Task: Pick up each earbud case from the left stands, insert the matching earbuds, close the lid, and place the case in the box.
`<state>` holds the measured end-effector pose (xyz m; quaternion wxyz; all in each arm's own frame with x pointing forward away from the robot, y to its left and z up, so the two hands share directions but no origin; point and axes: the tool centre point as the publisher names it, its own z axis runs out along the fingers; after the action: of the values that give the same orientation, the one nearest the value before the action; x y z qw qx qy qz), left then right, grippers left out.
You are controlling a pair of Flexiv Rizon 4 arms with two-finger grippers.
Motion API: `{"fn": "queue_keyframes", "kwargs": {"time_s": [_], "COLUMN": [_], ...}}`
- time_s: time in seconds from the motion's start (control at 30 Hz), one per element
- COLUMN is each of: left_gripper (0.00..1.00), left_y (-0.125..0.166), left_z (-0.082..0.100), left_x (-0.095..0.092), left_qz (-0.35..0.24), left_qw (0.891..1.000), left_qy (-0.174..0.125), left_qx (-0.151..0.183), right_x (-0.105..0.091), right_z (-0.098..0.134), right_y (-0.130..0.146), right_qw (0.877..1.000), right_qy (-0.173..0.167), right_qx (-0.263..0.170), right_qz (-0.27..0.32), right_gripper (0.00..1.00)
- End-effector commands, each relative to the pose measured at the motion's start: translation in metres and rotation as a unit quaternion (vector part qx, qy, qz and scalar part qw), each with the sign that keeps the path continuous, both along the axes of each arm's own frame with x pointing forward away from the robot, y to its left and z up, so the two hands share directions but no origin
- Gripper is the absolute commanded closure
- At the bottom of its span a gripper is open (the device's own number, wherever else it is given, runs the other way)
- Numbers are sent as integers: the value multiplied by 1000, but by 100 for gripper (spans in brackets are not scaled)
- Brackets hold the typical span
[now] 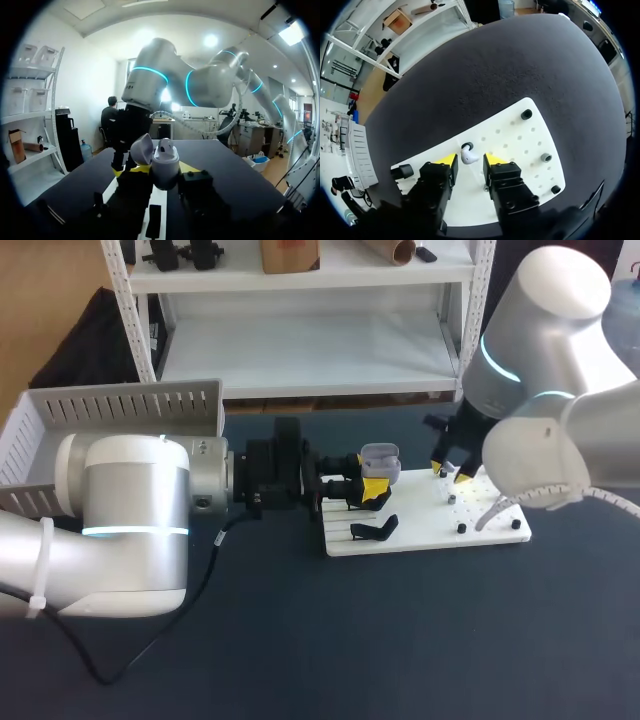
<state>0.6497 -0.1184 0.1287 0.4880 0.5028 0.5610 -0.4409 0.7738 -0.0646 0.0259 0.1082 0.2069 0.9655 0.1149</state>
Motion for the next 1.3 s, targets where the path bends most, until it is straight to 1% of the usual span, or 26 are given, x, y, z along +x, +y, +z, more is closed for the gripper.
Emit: {"fn": "queue_keyframes", "kwargs": {"time_s": [0.03, 0.17, 0.27, 0.37, 0.43, 0.5, 0.53, 0.67, 0.87, 0.97, 1.07, 1.13, 1.3], "left_gripper": [100, 100, 100, 100, 100, 100, 100, 100, 100, 100, 100, 100, 100], "left_y": [0, 0, 0, 0, 0, 0, 0, 0, 0, 0, 0, 0, 0], "left_z": [0, 0, 0, 0, 0, 0, 0, 0, 0, 0, 0, 0, 0], "left_x": [-1, -1, -1, -1, -1, -1, -1, -1, -1, -1, -1, -1, -1], "left_qz": [3, 3, 3, 3, 3, 3, 3, 3, 3, 3, 3, 3, 3], "left_qw": [1000, 1000, 1000, 1000, 1000, 1000, 1000, 1000, 1000, 1000, 1000, 1000, 1000], "left_qy": [-1, -1, -1, -1, -1, -1, -1, -1, -1, -1, -1, -1, -1], "left_qx": [-1, -1, -1, -1, -1, -1, -1, -1, -1, -1, -1, -1, -1], "right_x": [2, 4, 4, 5, 5, 5, 5, 2, -5, -10, -17, -17, -25], "right_z": [-1, -5, -5, -5, -5, -5, -5, -3, 15, 25, 43, 52, 84], "right_y": [1, 0, 0, 0, 0, 0, 0, 0, -3, -3, -5, -10, -19], "right_qw": [1000, 1000, 1000, 1000, 1000, 1000, 1000, 1000, 1000, 1000, 999, 998, 993], "right_qy": [4, 7, 8, 8, 8, 8, 8, 8, -6, -5, -8, -11, -28], "right_qx": [-1, -2, -3, -3, -3, -5, -5, -11, -16, -19, -27, -30, -38], "right_qz": [2, 4, 3, 1, 1, 1, 1, 7, 11, 20, 39, 53, 110], "right_gripper": [69, 71, 75, 86, 90, 98, 100, 100, 100, 100, 100, 100, 100]}}
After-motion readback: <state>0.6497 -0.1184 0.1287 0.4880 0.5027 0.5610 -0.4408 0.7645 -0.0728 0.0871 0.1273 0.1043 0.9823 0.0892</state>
